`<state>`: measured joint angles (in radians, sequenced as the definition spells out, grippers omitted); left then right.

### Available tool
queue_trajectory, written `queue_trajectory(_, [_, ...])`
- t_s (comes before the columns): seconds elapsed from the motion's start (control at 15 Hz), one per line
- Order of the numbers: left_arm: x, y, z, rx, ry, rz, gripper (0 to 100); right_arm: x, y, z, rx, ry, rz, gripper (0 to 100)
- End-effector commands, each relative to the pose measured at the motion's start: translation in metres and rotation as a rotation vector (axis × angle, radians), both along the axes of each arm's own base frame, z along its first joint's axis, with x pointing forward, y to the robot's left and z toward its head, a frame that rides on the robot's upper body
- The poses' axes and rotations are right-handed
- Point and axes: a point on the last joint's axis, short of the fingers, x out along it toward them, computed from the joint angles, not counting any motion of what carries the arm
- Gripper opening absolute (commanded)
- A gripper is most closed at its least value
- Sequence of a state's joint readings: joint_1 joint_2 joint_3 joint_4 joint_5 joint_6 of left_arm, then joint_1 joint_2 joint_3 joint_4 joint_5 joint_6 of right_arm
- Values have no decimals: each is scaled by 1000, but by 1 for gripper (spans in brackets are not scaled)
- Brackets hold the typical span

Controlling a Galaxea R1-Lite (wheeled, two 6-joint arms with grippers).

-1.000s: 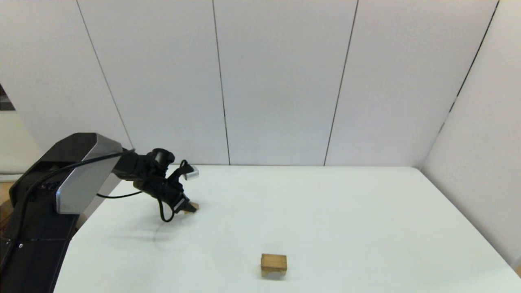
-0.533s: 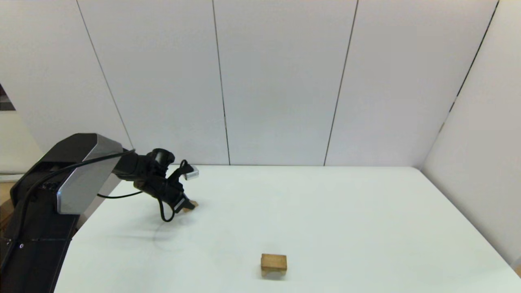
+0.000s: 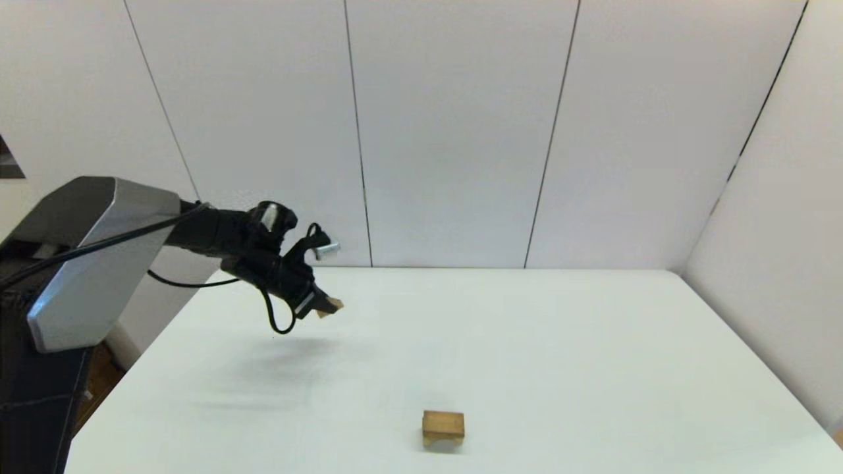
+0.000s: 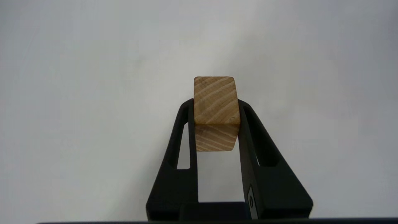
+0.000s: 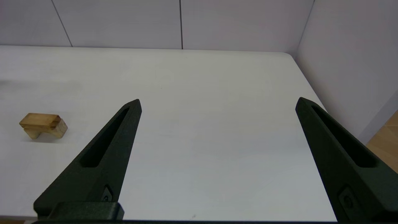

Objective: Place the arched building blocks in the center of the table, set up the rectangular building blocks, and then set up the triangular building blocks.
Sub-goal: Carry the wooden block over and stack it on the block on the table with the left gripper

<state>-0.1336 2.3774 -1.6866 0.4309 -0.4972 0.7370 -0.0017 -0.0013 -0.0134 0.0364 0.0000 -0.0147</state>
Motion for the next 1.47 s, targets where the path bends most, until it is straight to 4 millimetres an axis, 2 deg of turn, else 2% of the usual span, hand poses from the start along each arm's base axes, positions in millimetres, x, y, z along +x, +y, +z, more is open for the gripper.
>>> queue_trajectory(0.07, [-52, -97, 68, -26, -78, -233, 0, 0, 0, 0, -1, 1, 0, 100])
queue_trajectory(0.2, [-72, -143, 71, -1, -84, -332, 0, 0, 0, 0, -1, 0, 0, 100])
queue_trajectory(0.33, [-90, -176, 64, 25, -46, -414, 0, 0, 0, 0, -1, 0, 0, 100])
queue_trajectory(0.4, [-96, -184, 59, 31, -31, -436, 0, 0, 0, 0, -1, 0, 0, 100])
queue_trajectory(0.67, [-109, -195, 47, 55, 8, -479, 0, 0, 0, 0, -1, 0, 0, 100])
queue_trajectory(1.07, [-120, -189, 27, 139, 35, -520, 0, 0, 0, 0, -1, 0, 0, 100])
queue_trajectory(1.27, [-123, -197, 21, 123, 14, -538, 0, 0, 0, 0, -1, 0, 0, 100])
queue_trajectory(1.47, [-129, -208, 6, 116, -1, -560, 0, 0, 0, 0, -1, 0, 0, 100])
